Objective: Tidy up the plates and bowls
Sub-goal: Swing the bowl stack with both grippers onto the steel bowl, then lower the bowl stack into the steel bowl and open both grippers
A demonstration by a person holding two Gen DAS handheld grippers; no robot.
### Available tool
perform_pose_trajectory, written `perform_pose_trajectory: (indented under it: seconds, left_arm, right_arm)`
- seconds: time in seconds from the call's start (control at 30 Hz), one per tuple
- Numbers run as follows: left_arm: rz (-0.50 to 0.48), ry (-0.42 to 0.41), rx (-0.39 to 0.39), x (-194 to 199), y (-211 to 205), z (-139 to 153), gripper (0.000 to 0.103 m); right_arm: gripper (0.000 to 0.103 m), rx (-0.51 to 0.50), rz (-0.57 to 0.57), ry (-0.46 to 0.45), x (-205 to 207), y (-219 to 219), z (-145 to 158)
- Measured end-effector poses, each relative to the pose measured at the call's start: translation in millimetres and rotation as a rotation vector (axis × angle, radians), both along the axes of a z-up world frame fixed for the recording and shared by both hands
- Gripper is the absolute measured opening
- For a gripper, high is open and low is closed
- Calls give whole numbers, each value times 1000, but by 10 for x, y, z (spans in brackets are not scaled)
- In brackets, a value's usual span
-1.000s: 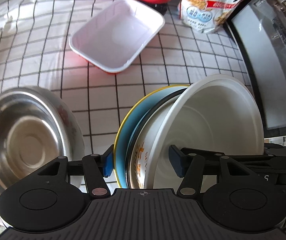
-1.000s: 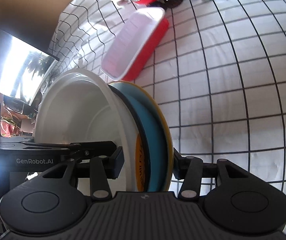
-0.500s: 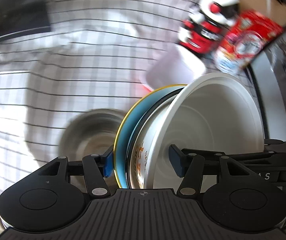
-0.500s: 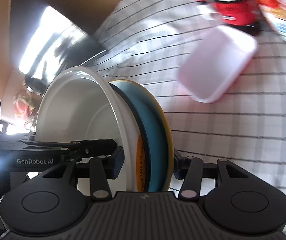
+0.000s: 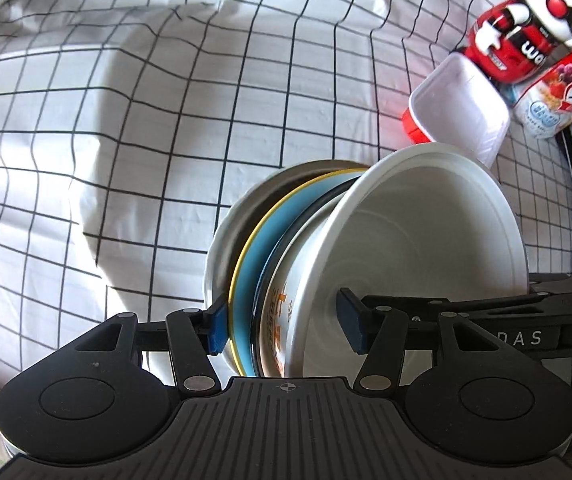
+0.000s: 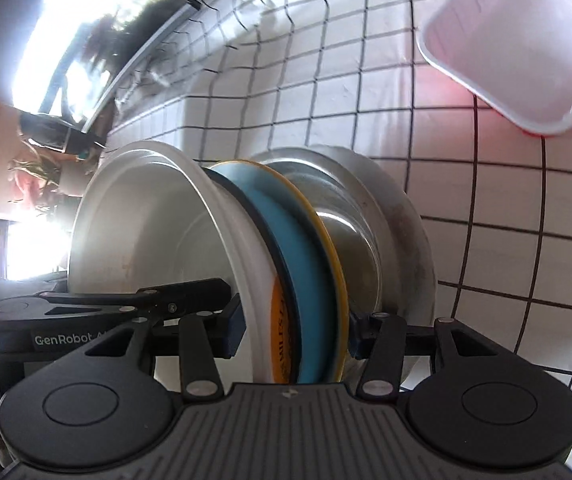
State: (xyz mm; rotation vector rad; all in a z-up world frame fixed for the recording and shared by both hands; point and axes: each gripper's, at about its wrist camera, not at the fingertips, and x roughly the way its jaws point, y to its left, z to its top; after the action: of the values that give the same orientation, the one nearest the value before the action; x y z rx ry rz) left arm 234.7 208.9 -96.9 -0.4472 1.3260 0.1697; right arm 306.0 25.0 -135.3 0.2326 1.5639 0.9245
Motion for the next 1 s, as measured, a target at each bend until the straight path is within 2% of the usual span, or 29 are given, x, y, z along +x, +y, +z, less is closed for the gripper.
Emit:
perform_pose_trajectory:
  seconds: [0.1, 0.13, 0.17, 0.2, 0.23, 0.43, 0.6, 0.7, 0.83, 1.0]
  left_arm:
    - [-56, -21, 77, 8, -65, 55, 55]
    - [-83, -25, 129, 15, -112, 75, 53]
    - [-110, -32, 174, 16, -163, 99, 52]
    - [-135, -45, 192, 9, -202, 128, 45]
    - [-149, -52, 200, 10, -204, 152, 44]
    - [-135, -103, 178, -64, -96, 194, 42]
    - [-114, -147, 215, -98, -33, 226, 42]
    - [-105, -172, 213, -112, 12, 255, 42]
    - [-101, -193, 217, -114, 38, 265, 43]
    - [-101, -197, 219, -151, 33, 234, 42]
  right_arm:
    - [53, -19, 1, -16, 10, 56, -8]
    - [53, -45, 5, -37, -2, 87, 8]
    - [49, -79, 21, -80, -21, 162, 33]
    - [50, -93, 42, -113, -48, 227, 53]
    - [50, -117, 54, -136, -72, 276, 64]
    - [49, -159, 53, -117, -9, 355, 60]
    - [49, -216, 75, -153, -52, 409, 160]
    - [56, -240, 77, -255, -69, 420, 346]
    - [58, -258, 61, -378, -44, 379, 566]
    - [58, -307, 50, -498, -89, 309, 604]
